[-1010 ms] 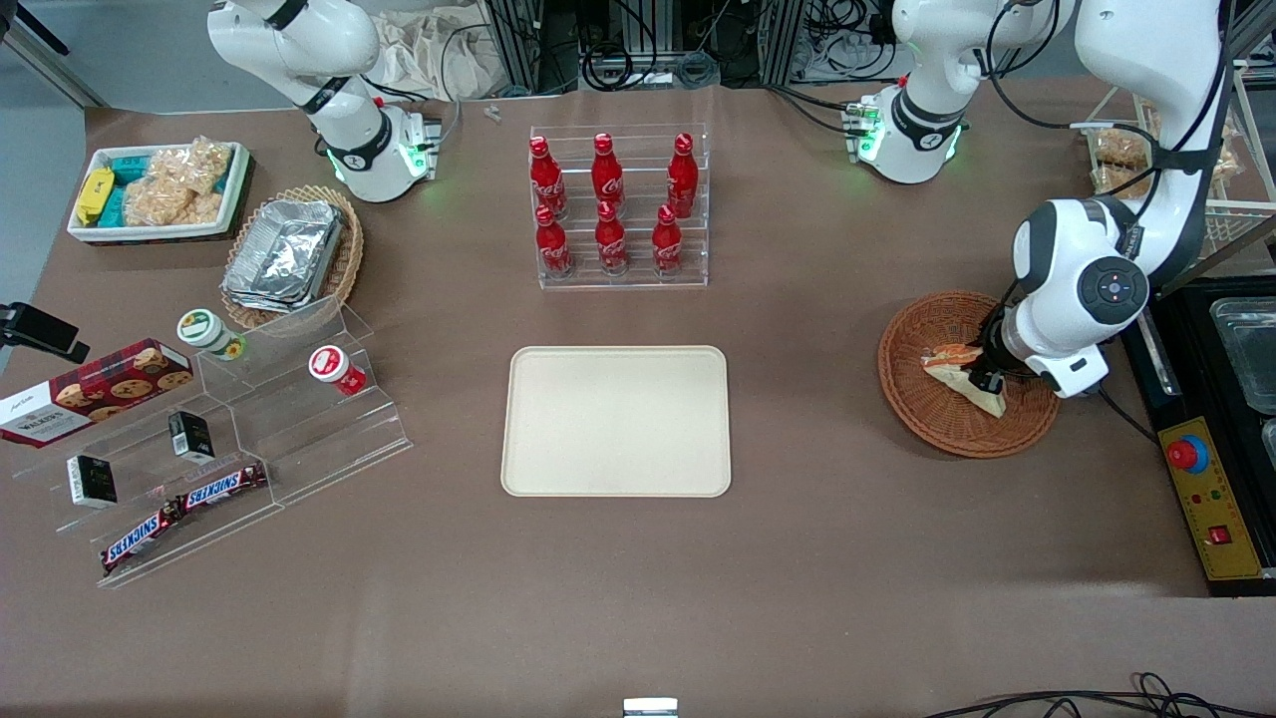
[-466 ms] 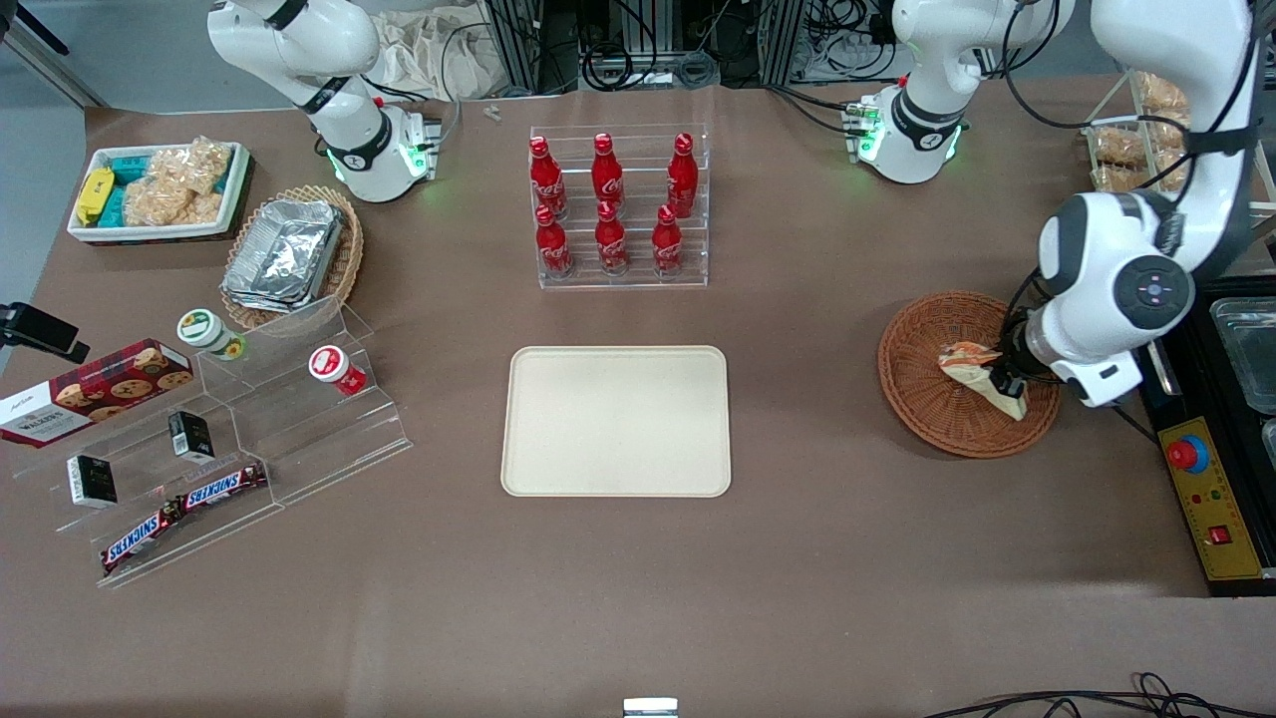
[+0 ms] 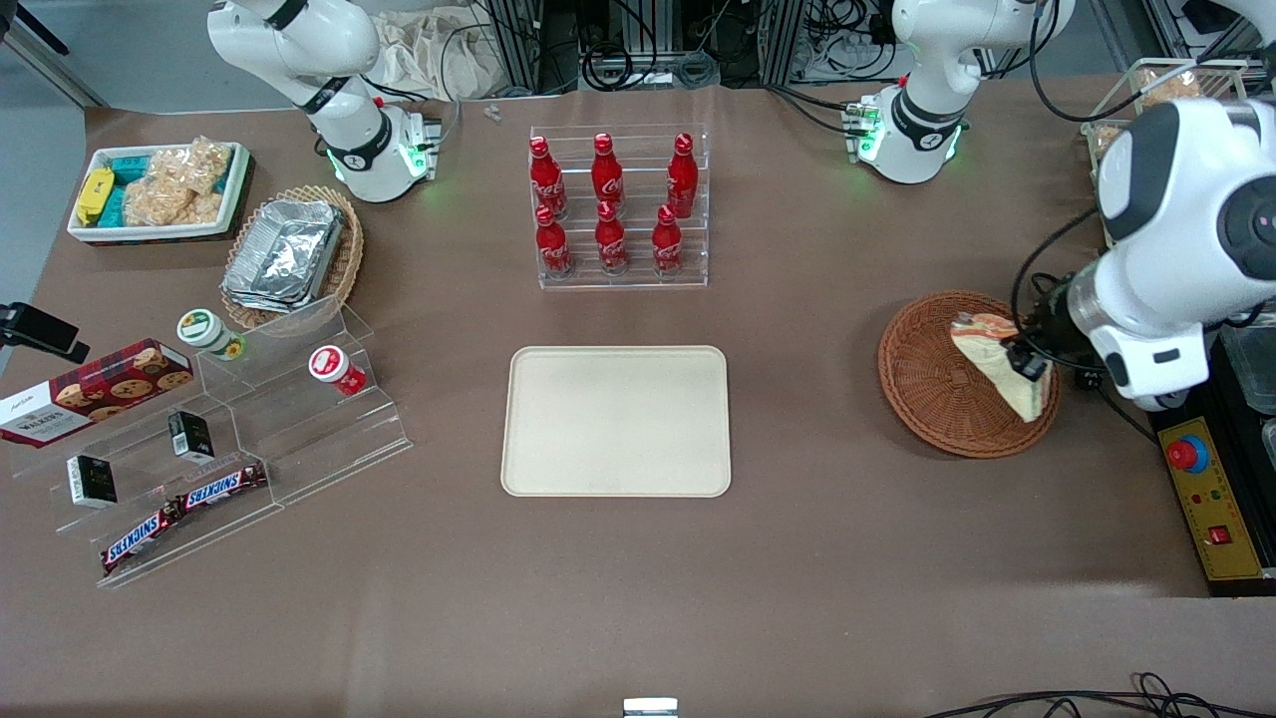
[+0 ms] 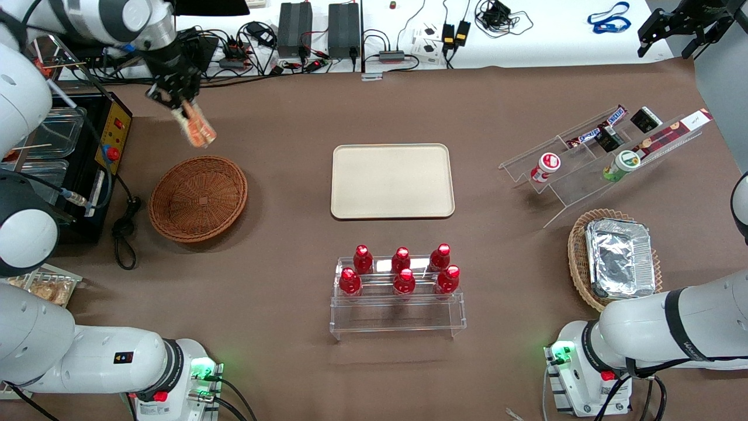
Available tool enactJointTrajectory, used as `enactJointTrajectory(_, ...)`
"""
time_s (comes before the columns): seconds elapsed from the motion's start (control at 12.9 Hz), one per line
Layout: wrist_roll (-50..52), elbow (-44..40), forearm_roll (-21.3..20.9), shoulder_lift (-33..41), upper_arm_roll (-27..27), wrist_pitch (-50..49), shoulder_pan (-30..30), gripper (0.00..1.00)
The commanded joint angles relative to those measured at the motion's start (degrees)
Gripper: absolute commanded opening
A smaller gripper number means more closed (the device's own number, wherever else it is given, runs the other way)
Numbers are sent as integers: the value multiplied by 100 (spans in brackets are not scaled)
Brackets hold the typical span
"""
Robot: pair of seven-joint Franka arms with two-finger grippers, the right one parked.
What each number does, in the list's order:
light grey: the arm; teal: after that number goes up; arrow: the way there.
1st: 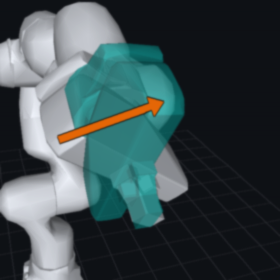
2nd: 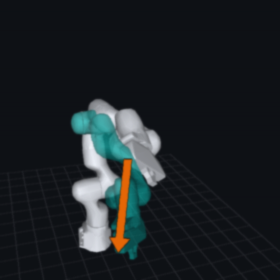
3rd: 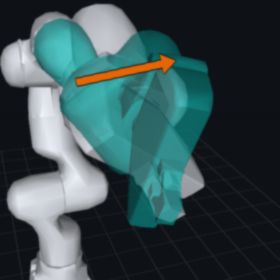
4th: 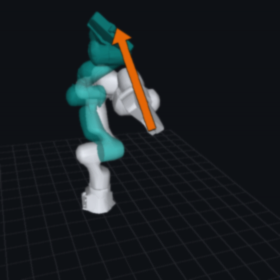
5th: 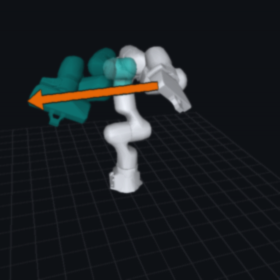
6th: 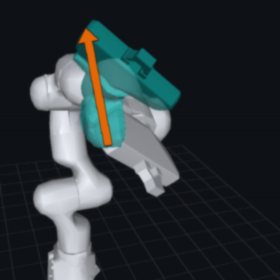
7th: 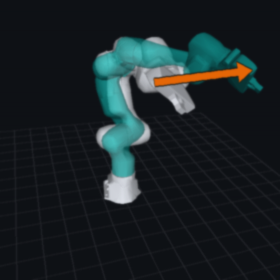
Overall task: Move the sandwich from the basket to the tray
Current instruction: 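Carry the sandwich with the left gripper over the cream tray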
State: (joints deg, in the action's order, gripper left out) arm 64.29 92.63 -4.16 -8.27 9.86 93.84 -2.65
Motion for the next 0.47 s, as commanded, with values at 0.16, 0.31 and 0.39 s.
enactJointTrajectory(0.16,-1404,-903,-250,-1182,1867,-138,-34,0)
enactJointTrajectory(0.31,-1630,-1132,-348,-1824,2239,90,-270,0)
enactJointTrajectory(0.39,-1421,-1142,-427,-2071,2231,317,-611,0)
